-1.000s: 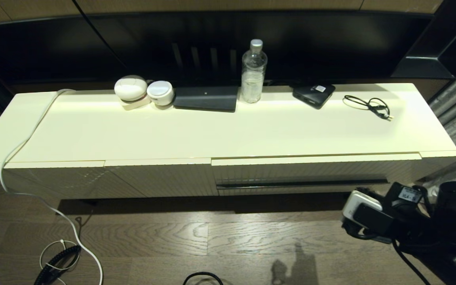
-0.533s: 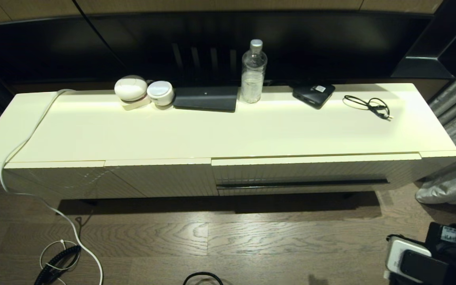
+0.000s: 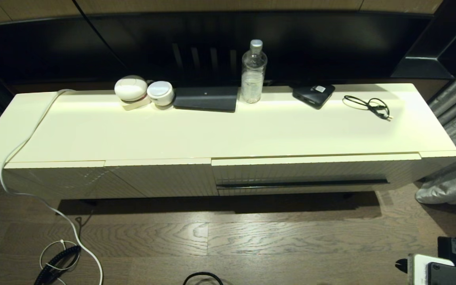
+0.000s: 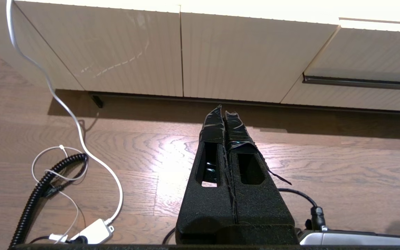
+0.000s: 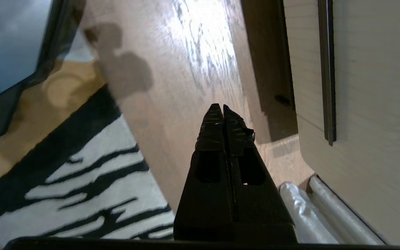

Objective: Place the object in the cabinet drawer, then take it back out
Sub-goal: Open the drawer

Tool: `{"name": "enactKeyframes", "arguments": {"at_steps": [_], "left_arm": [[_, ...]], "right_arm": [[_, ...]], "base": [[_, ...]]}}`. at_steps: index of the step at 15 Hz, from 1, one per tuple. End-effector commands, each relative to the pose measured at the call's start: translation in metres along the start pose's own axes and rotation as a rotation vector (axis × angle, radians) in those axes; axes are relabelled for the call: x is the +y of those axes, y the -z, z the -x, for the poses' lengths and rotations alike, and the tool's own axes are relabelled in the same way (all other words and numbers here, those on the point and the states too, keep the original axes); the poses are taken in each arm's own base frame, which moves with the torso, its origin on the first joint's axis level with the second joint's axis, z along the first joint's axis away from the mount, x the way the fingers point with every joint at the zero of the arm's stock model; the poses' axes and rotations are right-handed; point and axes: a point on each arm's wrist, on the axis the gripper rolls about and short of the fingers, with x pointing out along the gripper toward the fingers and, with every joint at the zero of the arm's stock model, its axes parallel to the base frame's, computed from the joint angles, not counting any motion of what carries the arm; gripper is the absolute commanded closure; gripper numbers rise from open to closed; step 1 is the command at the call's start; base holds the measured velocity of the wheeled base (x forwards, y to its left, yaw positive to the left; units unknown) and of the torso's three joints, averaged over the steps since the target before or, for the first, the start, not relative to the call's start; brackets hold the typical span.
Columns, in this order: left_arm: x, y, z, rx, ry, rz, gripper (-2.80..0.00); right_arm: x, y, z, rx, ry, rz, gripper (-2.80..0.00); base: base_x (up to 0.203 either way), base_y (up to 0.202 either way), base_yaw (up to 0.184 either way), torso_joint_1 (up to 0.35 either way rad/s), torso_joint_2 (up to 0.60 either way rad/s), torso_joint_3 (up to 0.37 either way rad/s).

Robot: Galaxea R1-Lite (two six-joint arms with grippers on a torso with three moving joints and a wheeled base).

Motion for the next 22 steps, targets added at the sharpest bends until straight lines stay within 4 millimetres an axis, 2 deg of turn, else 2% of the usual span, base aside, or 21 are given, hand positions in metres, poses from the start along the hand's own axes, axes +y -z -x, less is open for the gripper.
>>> {"name": "enactKeyframes", "arguments": {"at_steps": [1,5,9,10,11,15,19,22], "left_arm": [[0.0,0.0,0.0,-0.002,-0.001,0.001,0.0],[0.0,0.0,0.0,-0.002,-0.001,0.001,0.0],[0.0,0.0,0.0,-0.002,-0.001,0.001,0.0],[0.0,0.0,0.0,-0.002,-0.001,0.001,0.0],[0.0,0.0,0.0,-0.001,-0.001,0.001,0.0],[0.0,0.0,0.0,-0.002,-0.001,0.001,0.0],[0.0,0.0,0.0,-0.002,-0.001,0.001,0.0],[0.0,0.0,0.0,-0.002,-0.001,0.001,0.0]], "right_arm": [[-0.001,0.002,-0.033,0.002,-0.002,-0.001,0.0],[-0.006,-0.009,-0.065,-0.06,0.016,0.017,0.0],[-0.003,-0.022,-0.106,-0.123,0.008,-0.016,0.0],[-0.001,-0.023,-0.115,-0.141,0.005,-0.021,-1.46],[0.003,-0.023,-0.123,-0.158,-0.009,-0.023,-2.8],[0.014,-0.017,-0.149,-0.193,-0.051,-0.027,-2.8],[0.011,-0.01,-0.157,-0.211,-0.05,-0.032,-2.8],[0.005,-0.001,-0.162,-0.204,-0.019,0.043,-2.8]], "base": [[0.0,0.0,0.0,0.0,0.0,0.0],[0.0,0.0,0.0,0.0,0.0,0.0],[0.0,0.0,0.0,0.0,0.0,0.0],[0.0,0.0,0.0,0.0,0.0,0.0],[0.0,0.0,0.0,0.0,0.0,0.0],[0.0,0.0,0.0,0.0,0.0,0.0],[0.0,0.0,0.0,0.0,0.0,0.0],[0.0,0.0,0.0,0.0,0.0,0.0]]}}
